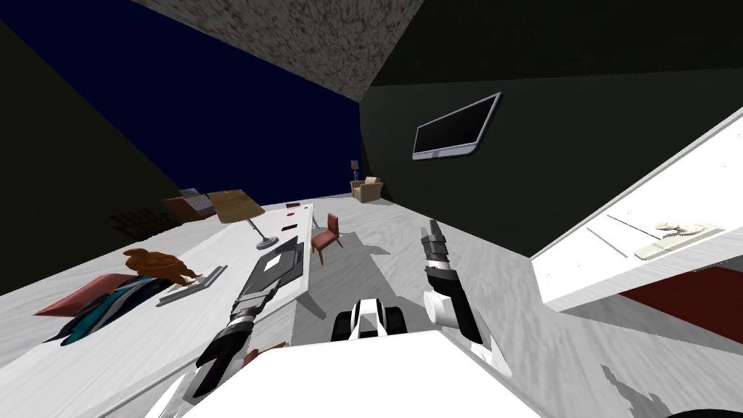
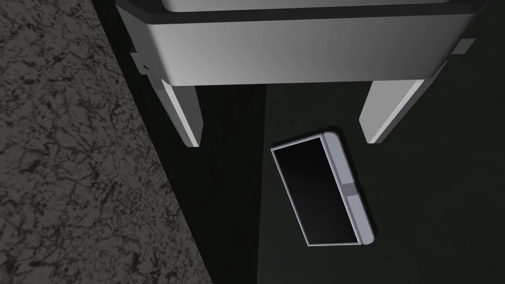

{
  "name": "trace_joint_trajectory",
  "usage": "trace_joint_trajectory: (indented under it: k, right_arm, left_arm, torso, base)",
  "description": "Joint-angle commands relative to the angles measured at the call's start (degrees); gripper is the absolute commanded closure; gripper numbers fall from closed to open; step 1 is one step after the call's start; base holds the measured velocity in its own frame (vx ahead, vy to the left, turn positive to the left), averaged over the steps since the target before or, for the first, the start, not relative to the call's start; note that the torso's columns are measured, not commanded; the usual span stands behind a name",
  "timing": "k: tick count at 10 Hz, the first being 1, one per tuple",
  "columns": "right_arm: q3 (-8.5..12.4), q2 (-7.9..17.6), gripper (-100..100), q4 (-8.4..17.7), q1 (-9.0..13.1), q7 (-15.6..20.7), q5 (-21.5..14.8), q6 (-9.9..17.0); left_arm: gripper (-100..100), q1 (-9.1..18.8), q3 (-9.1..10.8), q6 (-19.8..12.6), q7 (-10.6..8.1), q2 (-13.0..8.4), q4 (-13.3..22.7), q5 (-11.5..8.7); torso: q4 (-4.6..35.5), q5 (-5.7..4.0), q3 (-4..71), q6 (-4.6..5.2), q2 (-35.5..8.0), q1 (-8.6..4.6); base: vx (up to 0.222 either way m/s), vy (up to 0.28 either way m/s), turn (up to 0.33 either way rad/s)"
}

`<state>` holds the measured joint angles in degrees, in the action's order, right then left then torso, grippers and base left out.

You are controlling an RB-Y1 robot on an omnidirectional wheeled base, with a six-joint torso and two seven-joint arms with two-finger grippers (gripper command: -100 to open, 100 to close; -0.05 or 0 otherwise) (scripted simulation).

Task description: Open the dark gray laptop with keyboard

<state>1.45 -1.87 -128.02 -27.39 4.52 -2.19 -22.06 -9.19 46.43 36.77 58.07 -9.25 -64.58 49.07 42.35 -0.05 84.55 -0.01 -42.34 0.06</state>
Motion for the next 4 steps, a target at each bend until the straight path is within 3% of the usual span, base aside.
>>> trace_joint_trajectory:
  k: [1, 3, 4]
  right_arm:
    - [0.0, 0.0, 0, 0.0, 0.0, 0.0, 0.0, 0.0]
    - [0.0, 0.0, 0, 0.0, 0.0, 0.0, 0.0, 0.0]
    - [0.0, 0.0, 0, 0.0, 0.0, 0.0, 0.0, 0.0]
  left_arm:
    - [-100, 0.4, -1.20, -3.1, -3.27, -3.4, -0.9, -0.1]
    - [-100, 0.6, -2.19, -5.4, -5.73, -5.9, -1.7, -0.1]
    - [-100, 0.9, -1.53, -4.1, -4.35, -5.2, -0.4, -0.3]
  torso:
    - [0.0, 0.01, 0.0, 0.01, 0.0, -0.04]
    - [0.0, -0.07, 0.0, 0.02, 0.0, -0.26]
    - [0.0, -0.04, 0.0, -0.01, -0.1, -0.18]
  base:
    - [-0.053, -0.071, -0.046]
    - [-0.057, -0.085, -0.037]
    - [-0.037, -0.033, -0.007]
